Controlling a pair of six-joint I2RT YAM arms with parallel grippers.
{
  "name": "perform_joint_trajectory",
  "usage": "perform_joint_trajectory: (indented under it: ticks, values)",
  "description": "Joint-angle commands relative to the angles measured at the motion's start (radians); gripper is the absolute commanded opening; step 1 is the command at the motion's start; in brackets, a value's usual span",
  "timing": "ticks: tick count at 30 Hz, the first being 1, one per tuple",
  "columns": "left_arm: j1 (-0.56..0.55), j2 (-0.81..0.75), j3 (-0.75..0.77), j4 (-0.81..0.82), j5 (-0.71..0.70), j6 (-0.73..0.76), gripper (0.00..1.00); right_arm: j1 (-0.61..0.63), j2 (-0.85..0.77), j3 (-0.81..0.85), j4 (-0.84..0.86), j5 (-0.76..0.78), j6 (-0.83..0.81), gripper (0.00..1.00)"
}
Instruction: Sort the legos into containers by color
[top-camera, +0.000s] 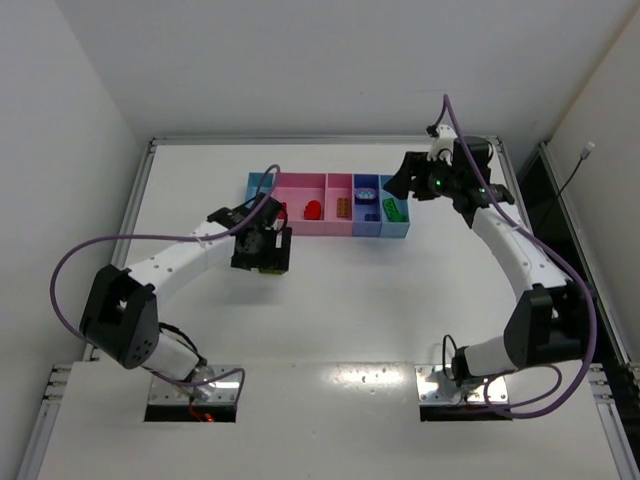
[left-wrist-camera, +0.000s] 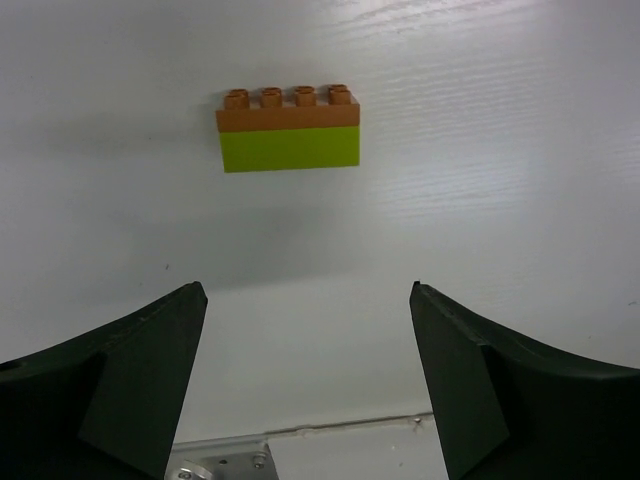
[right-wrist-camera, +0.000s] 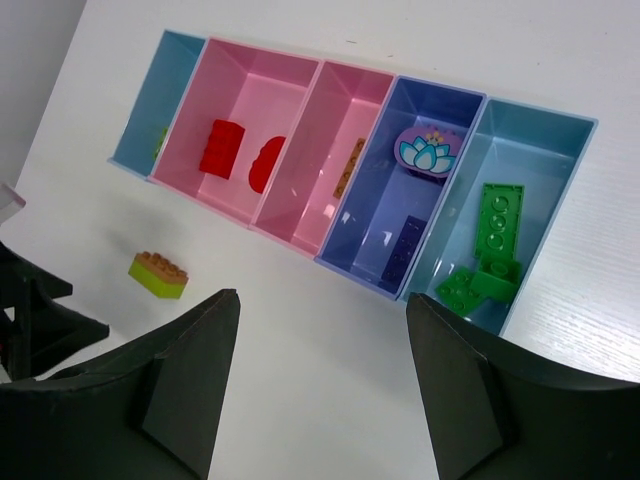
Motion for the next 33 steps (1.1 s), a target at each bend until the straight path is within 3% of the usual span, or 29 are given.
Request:
perform_joint_trajectory:
  ticks: [1, 10, 14, 21, 24, 33]
  values:
    - [0.009, 0.014, 0.003, 0.014, 0.016, -0.078, 0.90, -0.008, -0.036, -0.011, 0.033, -0.006, -0.002, 0.70]
    - [-0.023, 0.057, -0.034, 0.142, 0.004, -0.108, 0.90, -0.017, -0.025, -0.011, 0.033, -0.025, -0.002, 0.70]
    - [-0.033, 0.077, -0.057, 0.200, -0.057, -0.095, 0.85, -0.017, -0.016, -0.001, 0.033, -0.034, -0.002, 0.70]
    - [-0.023, 0.114, -0.047, 0.261, -0.131, -0.077, 0.85, -0.017, -0.016, -0.001, 0.033, -0.043, -0.002, 0.70]
    - [-0.014, 0.147, -0.038, 0.261, -0.145, -0.077, 0.93, -0.017, -0.006, -0.001, 0.033, -0.043, -0.002, 0.70]
    - [0.015, 0.180, -0.038, 0.280, -0.145, -0.077, 0.93, -0.017, 0.012, -0.001, 0.033, -0.043, -0.002, 0.70]
